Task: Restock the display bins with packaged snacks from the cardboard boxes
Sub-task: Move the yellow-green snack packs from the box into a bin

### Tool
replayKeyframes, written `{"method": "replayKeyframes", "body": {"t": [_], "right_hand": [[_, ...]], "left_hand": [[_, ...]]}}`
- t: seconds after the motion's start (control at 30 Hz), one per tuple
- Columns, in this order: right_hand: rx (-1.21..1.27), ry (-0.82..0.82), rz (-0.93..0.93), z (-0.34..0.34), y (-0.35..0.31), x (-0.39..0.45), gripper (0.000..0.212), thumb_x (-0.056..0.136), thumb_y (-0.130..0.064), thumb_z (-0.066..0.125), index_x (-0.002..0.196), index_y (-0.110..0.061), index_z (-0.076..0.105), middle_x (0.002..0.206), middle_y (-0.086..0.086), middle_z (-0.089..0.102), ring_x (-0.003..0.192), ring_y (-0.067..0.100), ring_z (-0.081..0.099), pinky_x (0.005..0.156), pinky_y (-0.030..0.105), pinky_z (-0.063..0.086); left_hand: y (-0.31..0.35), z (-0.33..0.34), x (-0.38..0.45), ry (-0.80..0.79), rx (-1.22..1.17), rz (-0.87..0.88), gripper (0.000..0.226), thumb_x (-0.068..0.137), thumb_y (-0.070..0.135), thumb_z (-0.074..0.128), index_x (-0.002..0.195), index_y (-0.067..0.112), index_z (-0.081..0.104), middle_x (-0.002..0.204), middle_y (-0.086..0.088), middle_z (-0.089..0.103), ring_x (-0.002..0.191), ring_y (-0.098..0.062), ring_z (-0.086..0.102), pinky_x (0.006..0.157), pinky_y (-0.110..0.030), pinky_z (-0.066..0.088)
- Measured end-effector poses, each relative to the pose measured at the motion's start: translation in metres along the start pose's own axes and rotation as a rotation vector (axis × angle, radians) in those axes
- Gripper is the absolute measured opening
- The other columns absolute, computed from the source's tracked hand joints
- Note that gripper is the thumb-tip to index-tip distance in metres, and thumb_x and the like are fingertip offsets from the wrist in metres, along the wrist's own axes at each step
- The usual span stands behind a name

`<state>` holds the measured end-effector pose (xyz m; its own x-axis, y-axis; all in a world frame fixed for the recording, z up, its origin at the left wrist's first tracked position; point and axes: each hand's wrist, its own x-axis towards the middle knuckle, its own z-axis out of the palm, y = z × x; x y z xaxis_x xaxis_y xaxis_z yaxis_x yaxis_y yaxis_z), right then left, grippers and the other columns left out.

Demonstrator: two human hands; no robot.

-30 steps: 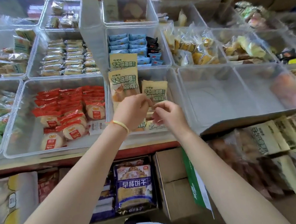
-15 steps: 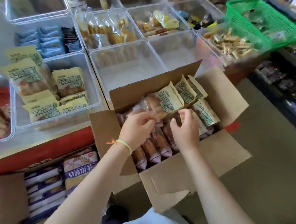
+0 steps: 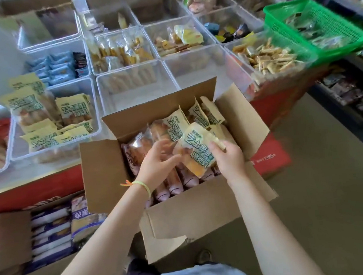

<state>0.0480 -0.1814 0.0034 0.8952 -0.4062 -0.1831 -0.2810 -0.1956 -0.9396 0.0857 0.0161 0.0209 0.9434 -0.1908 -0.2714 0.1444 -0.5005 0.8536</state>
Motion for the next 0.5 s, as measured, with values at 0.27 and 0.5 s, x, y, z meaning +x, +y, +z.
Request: {"method": "replayKeyframes", "body": {"t": [0.27, 0.5], "right_hand": [[0.544, -0.064, 0.075, 0.02, -0.074, -0.003, 0.017, 0.099, -0.026, 0.06, 0.101, -0.014, 0.072, 0.097, 0.007, 0.077, 0.096, 0.025, 0.073, 0.082, 0.038, 0.06], [0.515, -0.088, 0.054, 0.091, -0.114, -0.01, 0.02, 0.099, -0.032, 0.06, 0.101, -0.015, 0.071, 0.098, 0.007, 0.076, 0.095, 0.025, 0.073, 0.084, 0.042, 0.06]], "left_hand": [[0.032, -0.037, -0.01, -0.185, -0.41, 0.085, 0.054, 0.076, 0.051, 0.073, 0.126, 0.036, 0.059, 0.122, 0.0, 0.068, 0.114, -0.021, 0.065, 0.097, -0.049, 0.052], [0.033, -0.083, -0.004, 0.135, -0.633, 0.122, 0.006, 0.097, 0.019, 0.06, 0.097, 0.012, 0.061, 0.088, -0.007, 0.073, 0.08, -0.017, 0.069, 0.082, -0.04, 0.056]]}}
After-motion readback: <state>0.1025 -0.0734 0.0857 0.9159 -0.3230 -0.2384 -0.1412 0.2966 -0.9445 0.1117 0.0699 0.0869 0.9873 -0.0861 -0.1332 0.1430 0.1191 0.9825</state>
